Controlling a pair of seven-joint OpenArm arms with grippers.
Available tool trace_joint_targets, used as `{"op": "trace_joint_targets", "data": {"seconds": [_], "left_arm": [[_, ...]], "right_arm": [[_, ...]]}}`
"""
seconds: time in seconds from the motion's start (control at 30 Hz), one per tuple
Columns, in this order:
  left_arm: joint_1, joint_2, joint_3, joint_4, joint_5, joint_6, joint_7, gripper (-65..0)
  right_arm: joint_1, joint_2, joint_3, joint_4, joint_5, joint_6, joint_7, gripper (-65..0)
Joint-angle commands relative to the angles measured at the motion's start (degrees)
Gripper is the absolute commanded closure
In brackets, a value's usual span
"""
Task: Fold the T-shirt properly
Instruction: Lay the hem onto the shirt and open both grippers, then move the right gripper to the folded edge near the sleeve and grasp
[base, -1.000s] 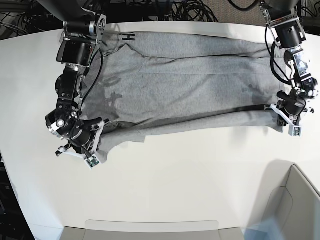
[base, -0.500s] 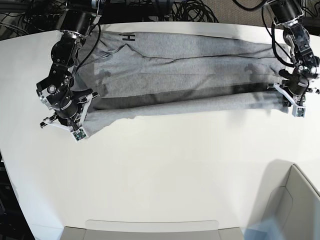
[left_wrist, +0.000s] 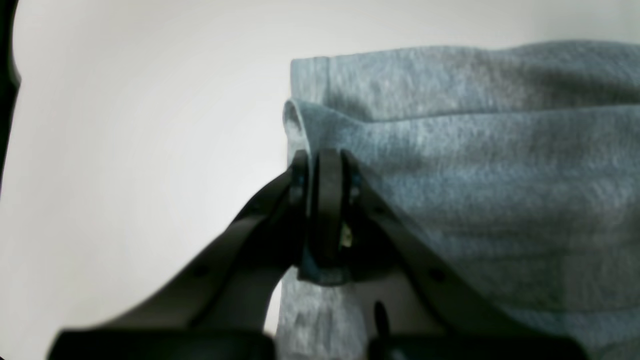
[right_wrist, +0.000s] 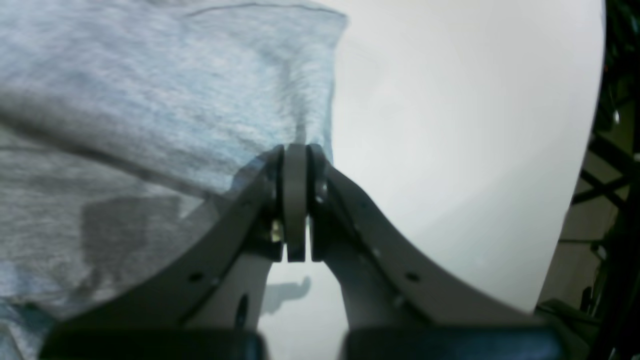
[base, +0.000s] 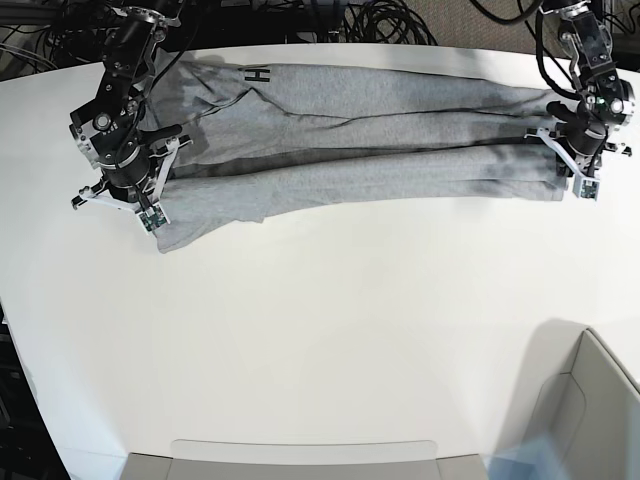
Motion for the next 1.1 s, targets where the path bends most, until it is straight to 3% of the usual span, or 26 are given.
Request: {"op": "trace_joint_targets", "data": {"seconds": [0.0, 0.13, 0.37, 0.63, 0.83, 0.93, 1.07], "left_arm": [[0.13, -1.21, -0.56, 1.71, 0.31, 0.47, -1.12, 0.0], [2.33, -1.21, -0.65, 5.05, 0.31, 0.47, -1.03, 0.0], [4.44, -0.07, -5.04, 6.46, 0.31, 0.47, -1.03, 0.0], [4.53, 0.11, -5.66, 6.37, 0.48, -4.46, 0.64, 0.0], [4.18, 0.11, -5.75, 6.37, 0.48, -4.37, 2.22, 0.0], [4.09, 0.11, -5.66, 6.37, 0.48, -4.37, 2.4, 0.0], [4.0, 0.11, -5.39, 6.37, 0.48, -4.37, 2.4, 0.0]], "right_arm": [[0.62, 0.2, 1.4, 1.31, -0.2, 0.91, 0.49, 0.0], [0.8, -2.34, 6.94, 1.4, -0.46, 0.91, 0.49, 0.0], [-2.19, -2.52, 11.51, 2.63, -0.55, 0.91, 0.57, 0.0], [-7.11, -4.1, 11.6, 5.97, -0.46, 0.91, 0.75, 0.0], [-7.02, -5.07, 10.9, 5.88, -0.46, 0.91, 0.84, 0.0], [-6.41, -5.25, 7.03, 5.88, -0.55, 0.91, 0.84, 0.0], [-6.14, -5.42, 1.49, 5.88, -0.55, 0.91, 0.84, -19.3]]}}
